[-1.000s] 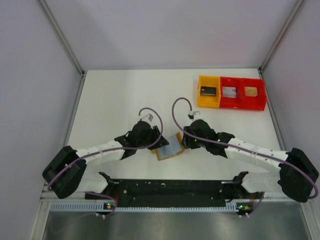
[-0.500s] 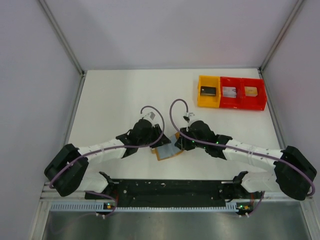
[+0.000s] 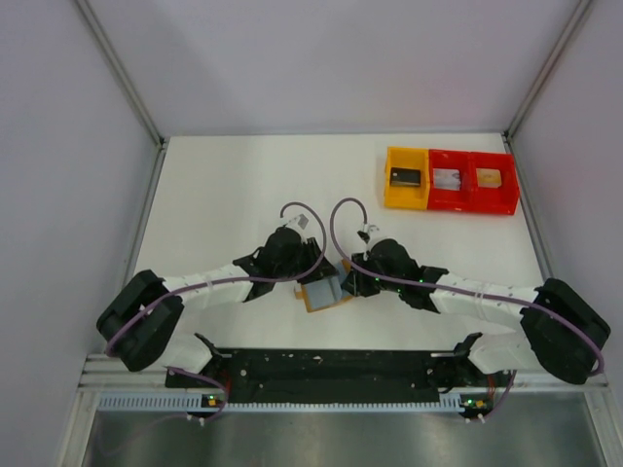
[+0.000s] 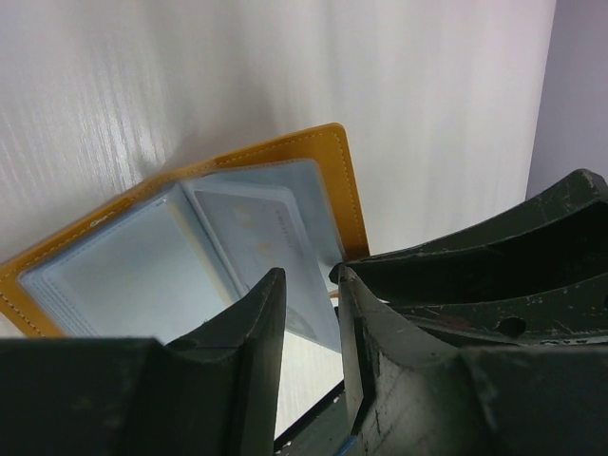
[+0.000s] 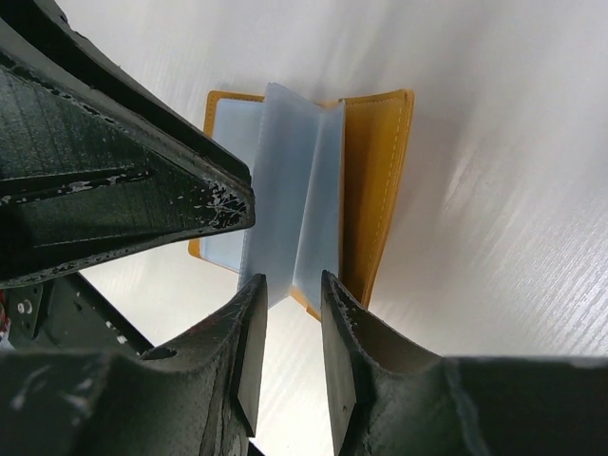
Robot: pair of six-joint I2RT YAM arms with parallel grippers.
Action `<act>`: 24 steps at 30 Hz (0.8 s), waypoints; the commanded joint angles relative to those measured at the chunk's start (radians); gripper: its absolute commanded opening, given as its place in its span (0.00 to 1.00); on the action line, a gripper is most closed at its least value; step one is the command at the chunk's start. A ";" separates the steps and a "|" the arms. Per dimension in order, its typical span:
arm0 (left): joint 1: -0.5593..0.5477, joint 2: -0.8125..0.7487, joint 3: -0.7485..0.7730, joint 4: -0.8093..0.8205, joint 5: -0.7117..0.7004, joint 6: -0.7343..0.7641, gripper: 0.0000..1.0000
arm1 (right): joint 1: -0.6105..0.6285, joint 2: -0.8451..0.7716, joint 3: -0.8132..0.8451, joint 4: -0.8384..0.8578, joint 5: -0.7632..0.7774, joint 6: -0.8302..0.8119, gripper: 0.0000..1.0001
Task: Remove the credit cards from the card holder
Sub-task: Open the card holder at the center of the board.
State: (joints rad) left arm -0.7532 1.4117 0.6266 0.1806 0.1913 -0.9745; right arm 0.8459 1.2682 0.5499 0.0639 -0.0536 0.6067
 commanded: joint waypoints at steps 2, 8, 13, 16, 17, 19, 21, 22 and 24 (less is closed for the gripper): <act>0.002 0.003 -0.001 0.051 0.002 -0.009 0.33 | -0.011 0.023 0.004 0.080 -0.035 0.007 0.29; 0.002 -0.013 -0.005 0.045 0.000 -0.007 0.34 | -0.013 0.026 0.013 0.080 -0.043 0.004 0.28; 0.000 -0.017 -0.001 0.039 0.002 0.002 0.42 | -0.013 0.011 0.016 0.019 0.030 0.013 0.28; 0.000 -0.011 -0.001 0.051 0.022 0.000 0.47 | -0.011 -0.018 0.016 -0.027 0.098 0.018 0.30; 0.002 -0.010 -0.002 0.056 0.026 -0.001 0.49 | -0.011 -0.032 0.018 -0.048 0.124 0.021 0.31; 0.000 -0.019 -0.004 0.054 0.030 -0.003 0.51 | -0.013 -0.059 0.022 -0.094 0.171 0.019 0.32; 0.002 -0.040 -0.008 0.048 0.030 -0.001 0.51 | -0.013 -0.098 0.027 -0.131 0.208 0.012 0.33; 0.002 -0.049 -0.011 0.042 0.024 -0.001 0.51 | -0.011 -0.114 0.031 -0.144 0.221 0.008 0.33; 0.002 -0.072 -0.018 0.031 0.010 0.006 0.51 | -0.011 -0.138 0.039 -0.159 0.227 -0.011 0.33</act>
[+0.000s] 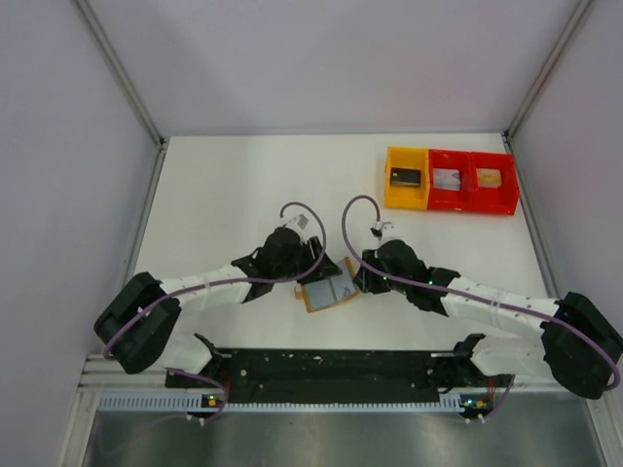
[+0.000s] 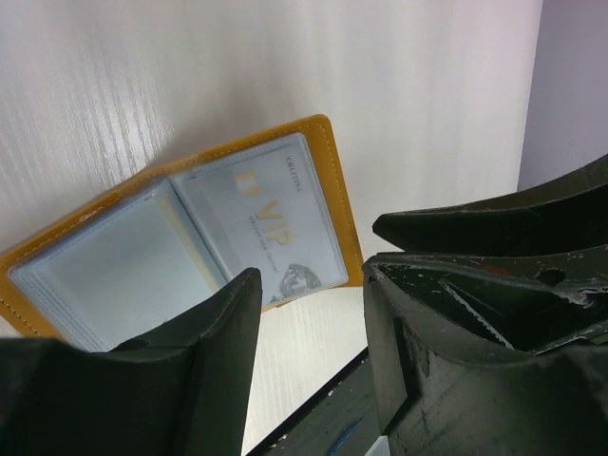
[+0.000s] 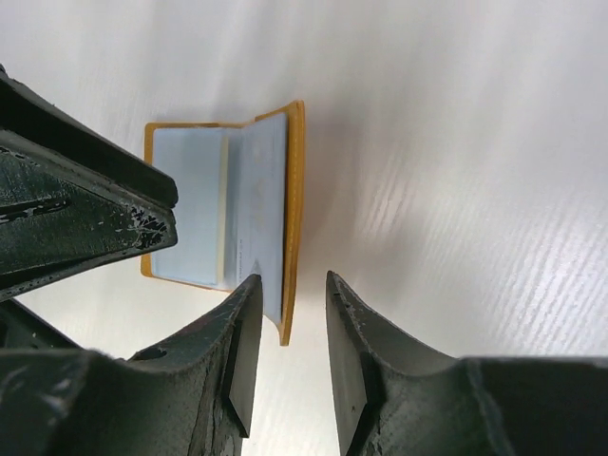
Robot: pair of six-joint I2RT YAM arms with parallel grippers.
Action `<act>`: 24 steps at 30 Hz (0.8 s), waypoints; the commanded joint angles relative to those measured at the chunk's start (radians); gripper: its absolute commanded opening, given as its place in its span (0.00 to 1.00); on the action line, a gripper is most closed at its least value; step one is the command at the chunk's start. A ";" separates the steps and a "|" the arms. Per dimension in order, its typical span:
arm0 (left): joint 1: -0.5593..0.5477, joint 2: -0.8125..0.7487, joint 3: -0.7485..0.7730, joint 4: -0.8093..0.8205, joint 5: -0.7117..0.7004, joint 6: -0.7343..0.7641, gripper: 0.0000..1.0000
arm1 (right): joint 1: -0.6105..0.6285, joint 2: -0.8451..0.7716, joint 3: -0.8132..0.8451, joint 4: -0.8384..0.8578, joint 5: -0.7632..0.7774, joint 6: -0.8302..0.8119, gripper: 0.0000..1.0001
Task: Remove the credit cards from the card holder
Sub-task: Open the card holder at the center of the board.
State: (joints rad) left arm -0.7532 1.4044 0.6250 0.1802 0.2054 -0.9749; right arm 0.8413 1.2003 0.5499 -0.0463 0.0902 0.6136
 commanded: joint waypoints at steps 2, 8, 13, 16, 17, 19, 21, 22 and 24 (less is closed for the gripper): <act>0.002 -0.084 -0.024 0.027 -0.014 0.010 0.51 | -0.007 -0.077 0.048 -0.049 0.065 -0.034 0.33; 0.005 -0.078 -0.050 0.042 -0.014 0.002 0.49 | -0.008 -0.035 0.065 -0.009 -0.007 -0.031 0.26; 0.005 -0.051 -0.053 0.057 -0.003 -0.002 0.44 | -0.007 0.028 0.090 0.028 -0.044 -0.026 0.16; 0.006 -0.039 -0.053 0.056 -0.003 0.002 0.40 | -0.007 0.039 0.102 0.037 -0.053 -0.028 0.13; 0.006 -0.035 -0.053 0.054 -0.003 0.004 0.39 | -0.007 0.041 0.107 0.037 -0.053 -0.032 0.12; 0.009 -0.022 -0.053 0.058 -0.008 0.005 0.39 | -0.008 0.045 0.116 0.037 -0.053 -0.043 0.12; 0.014 -0.004 -0.054 0.061 -0.006 0.007 0.38 | -0.014 0.059 0.133 0.040 -0.070 -0.051 0.11; 0.017 0.004 -0.054 0.067 -0.001 0.004 0.38 | -0.018 0.068 0.139 0.039 -0.082 -0.051 0.11; 0.025 0.025 -0.054 0.079 0.011 0.001 0.38 | -0.030 0.087 0.142 0.039 -0.086 -0.046 0.10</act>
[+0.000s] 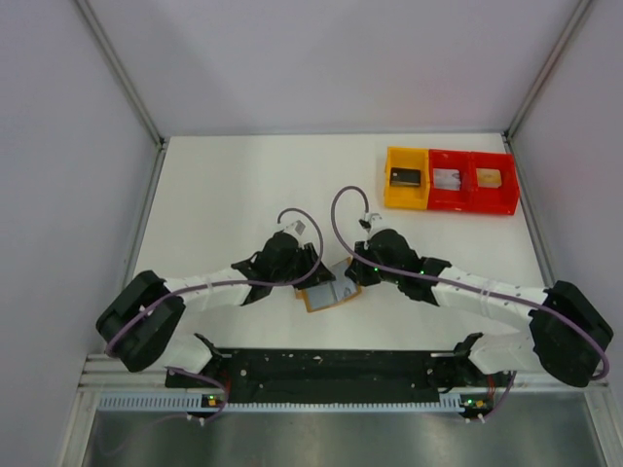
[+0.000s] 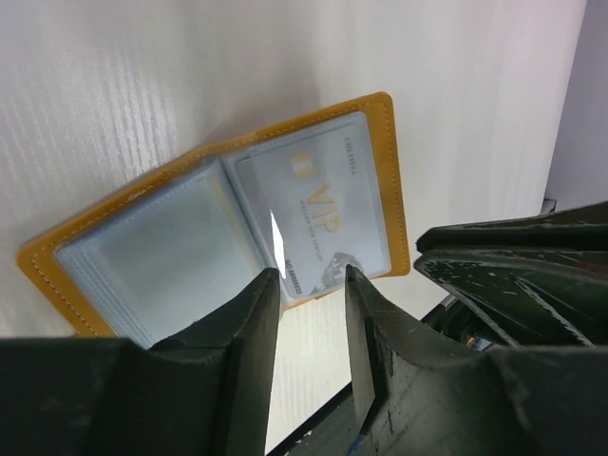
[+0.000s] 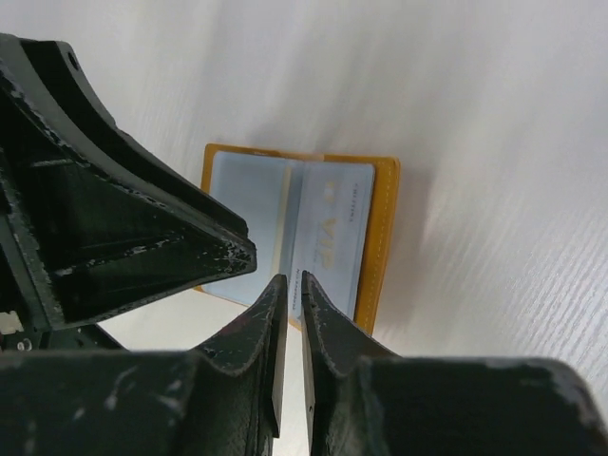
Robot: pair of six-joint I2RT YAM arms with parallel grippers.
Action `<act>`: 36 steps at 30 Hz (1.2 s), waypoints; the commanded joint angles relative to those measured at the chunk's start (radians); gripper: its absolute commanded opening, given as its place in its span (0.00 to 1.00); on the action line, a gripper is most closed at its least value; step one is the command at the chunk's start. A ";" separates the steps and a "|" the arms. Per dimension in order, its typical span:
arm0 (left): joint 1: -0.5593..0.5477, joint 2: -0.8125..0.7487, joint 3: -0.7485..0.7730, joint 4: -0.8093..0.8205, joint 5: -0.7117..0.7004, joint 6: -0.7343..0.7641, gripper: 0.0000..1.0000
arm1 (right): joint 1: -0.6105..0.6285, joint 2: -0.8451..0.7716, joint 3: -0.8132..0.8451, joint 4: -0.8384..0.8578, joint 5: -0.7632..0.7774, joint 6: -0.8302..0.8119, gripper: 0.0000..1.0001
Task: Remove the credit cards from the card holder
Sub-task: Open the card holder at the center of the board.
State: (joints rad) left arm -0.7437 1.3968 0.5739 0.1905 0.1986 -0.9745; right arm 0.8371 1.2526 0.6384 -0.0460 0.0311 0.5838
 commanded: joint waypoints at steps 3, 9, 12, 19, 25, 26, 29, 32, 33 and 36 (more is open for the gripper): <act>0.021 0.056 0.009 0.075 0.028 0.003 0.38 | -0.056 0.068 0.050 0.083 -0.080 0.004 0.09; 0.027 0.091 0.015 0.095 0.053 -0.009 0.38 | -0.105 0.128 -0.006 0.158 -0.161 0.062 0.08; 0.027 0.103 0.014 0.112 0.067 -0.018 0.38 | -0.115 0.151 -0.055 0.205 -0.197 0.082 0.08; 0.027 0.120 -0.011 0.130 0.059 -0.043 0.39 | -0.138 0.197 -0.150 0.297 -0.246 0.160 0.05; 0.027 0.125 -0.013 0.127 0.065 -0.043 0.40 | -0.181 0.222 -0.229 0.393 -0.289 0.247 0.05; 0.027 0.125 -0.011 0.125 0.065 -0.041 0.40 | -0.187 0.225 -0.232 0.402 -0.296 0.254 0.05; 0.027 0.125 0.000 0.107 0.061 -0.036 0.40 | -0.200 0.216 -0.233 0.416 -0.318 0.257 0.05; 0.026 0.119 0.009 0.101 0.058 -0.035 0.40 | -0.207 0.191 -0.215 0.388 -0.321 0.235 0.05; 0.027 0.116 0.017 0.095 0.059 -0.032 0.40 | -0.208 0.183 -0.204 0.377 -0.319 0.225 0.05; 0.027 0.113 0.046 0.069 0.064 -0.015 0.41 | -0.211 0.162 -0.165 0.331 -0.303 0.192 0.05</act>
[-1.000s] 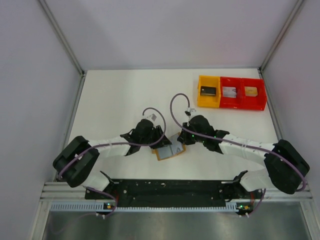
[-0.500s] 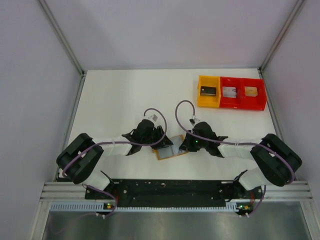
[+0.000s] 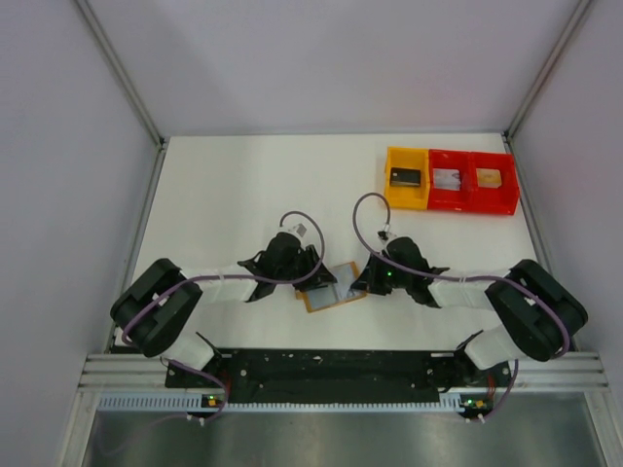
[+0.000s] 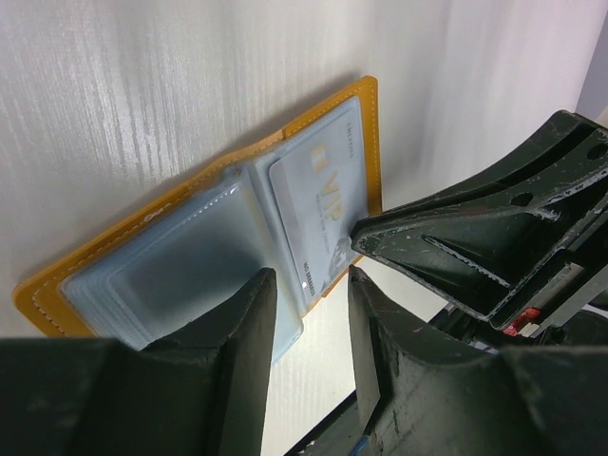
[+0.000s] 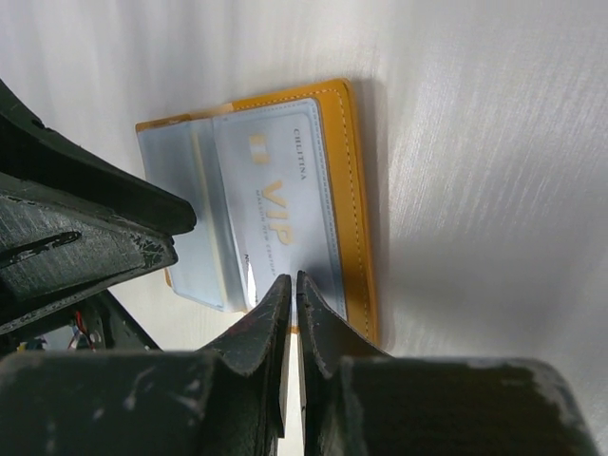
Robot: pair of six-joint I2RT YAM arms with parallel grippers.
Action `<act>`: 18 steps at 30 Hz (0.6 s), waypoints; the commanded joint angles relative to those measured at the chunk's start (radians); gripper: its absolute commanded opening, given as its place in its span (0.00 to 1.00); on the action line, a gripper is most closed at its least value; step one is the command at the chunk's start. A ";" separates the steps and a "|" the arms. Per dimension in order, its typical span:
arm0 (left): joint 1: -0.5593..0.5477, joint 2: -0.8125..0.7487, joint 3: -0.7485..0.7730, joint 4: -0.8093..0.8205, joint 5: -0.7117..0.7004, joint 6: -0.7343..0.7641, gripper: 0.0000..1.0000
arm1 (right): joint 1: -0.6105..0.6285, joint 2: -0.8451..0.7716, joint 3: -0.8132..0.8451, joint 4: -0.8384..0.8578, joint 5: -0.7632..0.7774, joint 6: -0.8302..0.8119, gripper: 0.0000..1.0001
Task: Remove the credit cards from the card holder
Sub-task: Open the card holder at the center of the board, then remove the credit card from the card holder.
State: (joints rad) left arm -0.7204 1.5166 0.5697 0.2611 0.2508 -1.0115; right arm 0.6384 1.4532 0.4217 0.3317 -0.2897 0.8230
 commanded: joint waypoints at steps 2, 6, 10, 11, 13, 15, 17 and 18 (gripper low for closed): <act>0.004 -0.006 0.067 -0.011 0.015 0.028 0.41 | -0.020 -0.043 0.069 -0.069 0.026 -0.062 0.06; 0.004 0.008 0.094 -0.029 0.015 0.037 0.41 | -0.031 -0.034 0.100 -0.100 0.030 -0.091 0.06; 0.004 0.033 0.105 -0.031 0.016 0.039 0.40 | -0.040 -0.024 0.112 -0.109 0.032 -0.105 0.06; 0.004 0.039 0.105 -0.030 0.015 0.039 0.40 | -0.040 -0.021 0.114 -0.109 0.032 -0.107 0.06; 0.004 0.050 0.102 -0.030 0.013 0.040 0.40 | -0.039 -0.010 0.115 -0.114 0.032 -0.113 0.06; 0.004 0.060 0.101 -0.033 0.012 0.042 0.40 | -0.042 0.007 0.118 -0.123 0.032 -0.119 0.06; 0.004 0.066 0.098 -0.036 0.008 0.045 0.40 | -0.042 0.025 0.117 -0.126 0.029 -0.117 0.06; 0.003 0.070 0.096 -0.036 0.007 0.047 0.40 | -0.040 0.033 0.115 -0.125 0.026 -0.117 0.06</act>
State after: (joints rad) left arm -0.7204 1.5742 0.6510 0.2104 0.2565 -0.9894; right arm 0.6056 1.4559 0.4995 0.2146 -0.2695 0.7303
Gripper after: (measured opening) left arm 0.404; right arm 0.058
